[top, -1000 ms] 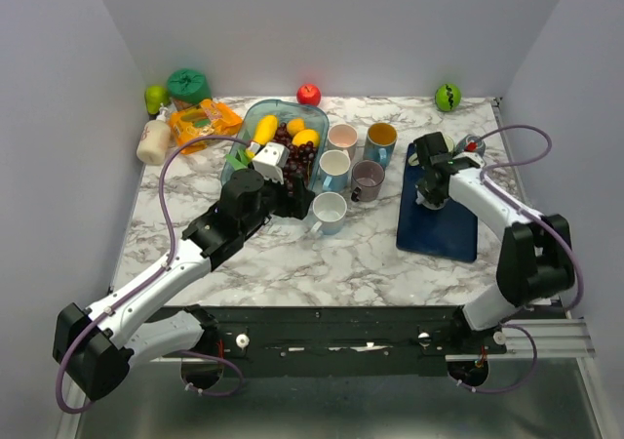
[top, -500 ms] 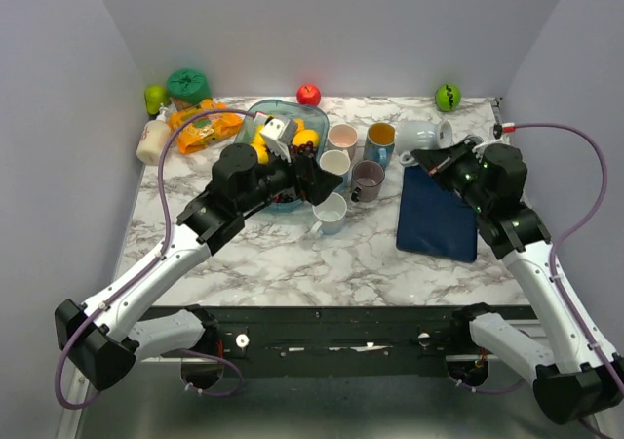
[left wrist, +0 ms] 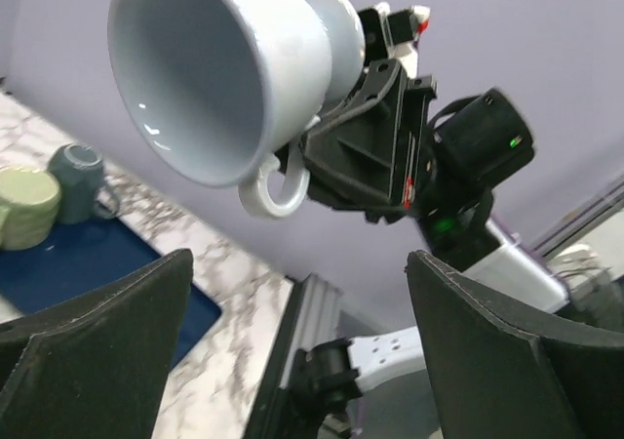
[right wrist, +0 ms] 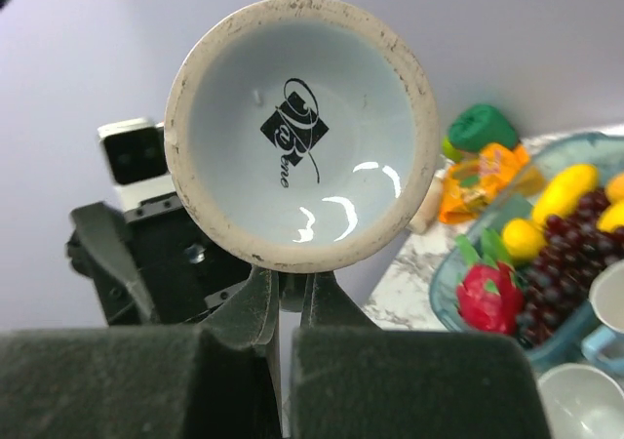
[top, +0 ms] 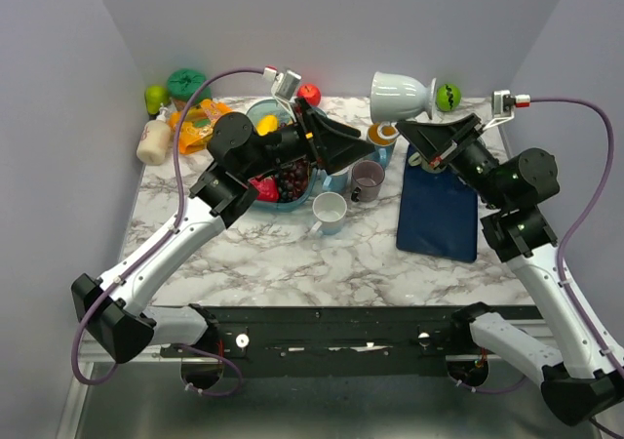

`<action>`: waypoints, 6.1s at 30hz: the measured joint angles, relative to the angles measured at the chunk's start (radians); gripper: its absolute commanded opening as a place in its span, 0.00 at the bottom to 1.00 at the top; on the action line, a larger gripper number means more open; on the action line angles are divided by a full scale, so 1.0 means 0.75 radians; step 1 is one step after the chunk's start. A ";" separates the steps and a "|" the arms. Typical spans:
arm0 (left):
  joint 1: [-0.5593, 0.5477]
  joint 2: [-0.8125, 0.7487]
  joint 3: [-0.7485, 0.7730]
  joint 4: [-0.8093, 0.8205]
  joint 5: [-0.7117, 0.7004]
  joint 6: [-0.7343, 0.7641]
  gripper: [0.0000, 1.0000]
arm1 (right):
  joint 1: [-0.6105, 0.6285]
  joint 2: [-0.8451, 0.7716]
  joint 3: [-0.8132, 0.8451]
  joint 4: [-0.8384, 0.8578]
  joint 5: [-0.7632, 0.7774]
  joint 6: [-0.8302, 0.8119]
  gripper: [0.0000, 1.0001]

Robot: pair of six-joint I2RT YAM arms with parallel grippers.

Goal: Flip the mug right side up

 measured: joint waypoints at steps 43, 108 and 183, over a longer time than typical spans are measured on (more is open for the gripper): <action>-0.001 0.142 0.124 0.190 -0.038 -0.505 0.00 | 0.277 0.067 -0.025 0.396 0.145 -0.241 0.01; -0.446 0.644 -0.432 0.145 -1.043 0.694 0.13 | 0.306 0.036 0.026 -1.322 1.191 -0.054 0.90; -0.286 -0.217 -0.399 -0.505 -0.897 0.732 0.99 | -0.227 1.670 1.051 -1.424 1.344 0.345 0.82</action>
